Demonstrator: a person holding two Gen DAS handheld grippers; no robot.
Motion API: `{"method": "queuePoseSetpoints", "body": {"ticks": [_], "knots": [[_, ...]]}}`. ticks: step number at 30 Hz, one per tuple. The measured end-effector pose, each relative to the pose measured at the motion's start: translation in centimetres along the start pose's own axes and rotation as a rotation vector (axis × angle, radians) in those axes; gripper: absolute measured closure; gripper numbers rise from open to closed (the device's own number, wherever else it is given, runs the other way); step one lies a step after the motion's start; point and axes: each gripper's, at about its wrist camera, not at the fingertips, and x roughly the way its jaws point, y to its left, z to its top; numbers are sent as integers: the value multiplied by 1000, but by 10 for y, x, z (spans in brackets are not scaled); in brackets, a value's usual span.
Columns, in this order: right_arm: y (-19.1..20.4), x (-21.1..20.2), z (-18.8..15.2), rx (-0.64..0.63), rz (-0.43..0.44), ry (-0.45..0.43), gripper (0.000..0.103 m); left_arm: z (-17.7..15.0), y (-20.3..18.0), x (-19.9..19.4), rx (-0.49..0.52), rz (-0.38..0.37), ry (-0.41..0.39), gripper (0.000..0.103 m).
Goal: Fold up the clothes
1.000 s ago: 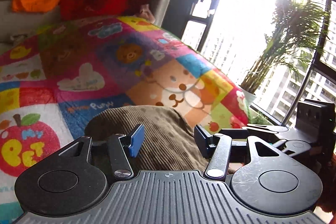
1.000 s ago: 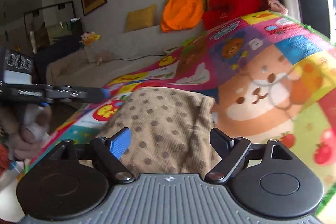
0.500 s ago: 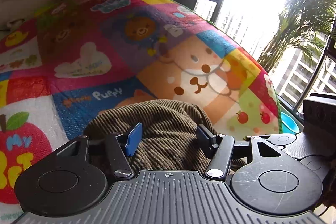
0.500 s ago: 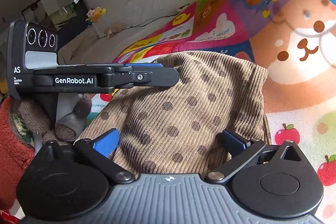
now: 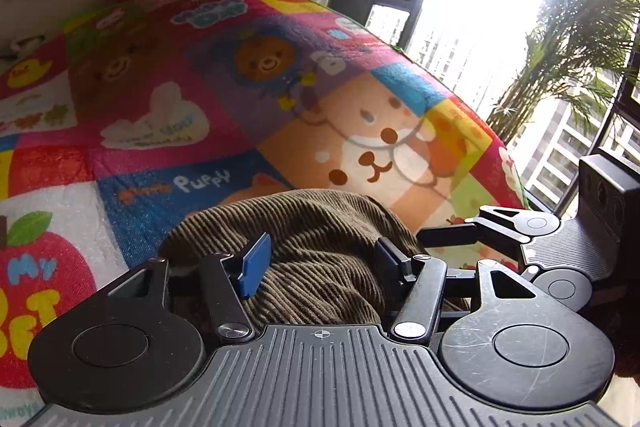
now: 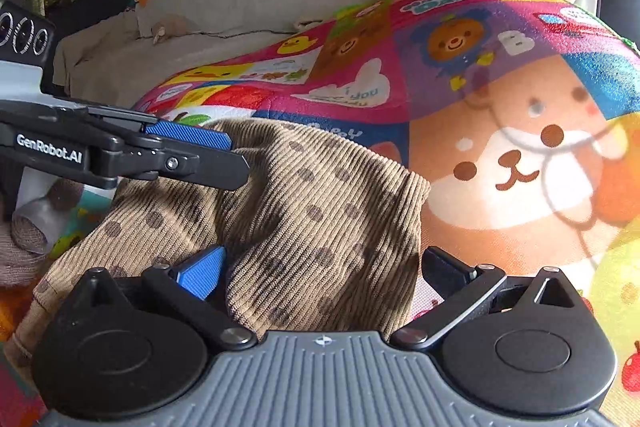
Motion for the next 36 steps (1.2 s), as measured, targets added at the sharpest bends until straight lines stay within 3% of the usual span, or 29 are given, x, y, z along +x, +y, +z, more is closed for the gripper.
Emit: {"method": "queuePoseSetpoints", "body": {"ticks": [7,10,12,14,15,17,19,23,27,30,31,33,36], "knots": [[-39,-18,26,125,-136,-102,0,-2,-1,0,2,-1,-11,37],[-46,6,35,154,-138,-88,0,-2,-3,-3,7,0,-22,35],[-35,35,34,47,-235,-48,0,-2,-6,-13,9,4,-38,33],[-28,54,26,-29,-254,-34,0,-2,-7,-26,11,8,-64,22],[-29,55,25,-2,-248,-37,0,-1,-8,-33,16,19,-83,19],[-34,54,25,44,-234,-26,0,3,-5,-40,18,47,-102,22],[-35,54,23,50,-229,-27,0,9,2,-40,-2,53,-105,33],[-33,51,21,46,-236,-34,0,18,16,-15,-66,52,-30,51],[-34,48,20,43,-236,-42,0,21,31,8,-127,48,24,56],[-32,36,19,42,-235,-67,0,22,29,13,-108,68,47,56],[-29,24,19,39,-206,-99,0,22,27,15,-94,76,53,56],[-19,-1,18,38,-56,-158,0,22,24,19,-79,85,59,56],[3,-18,9,3,157,-130,0,22,24,25,-76,95,64,54]]}}
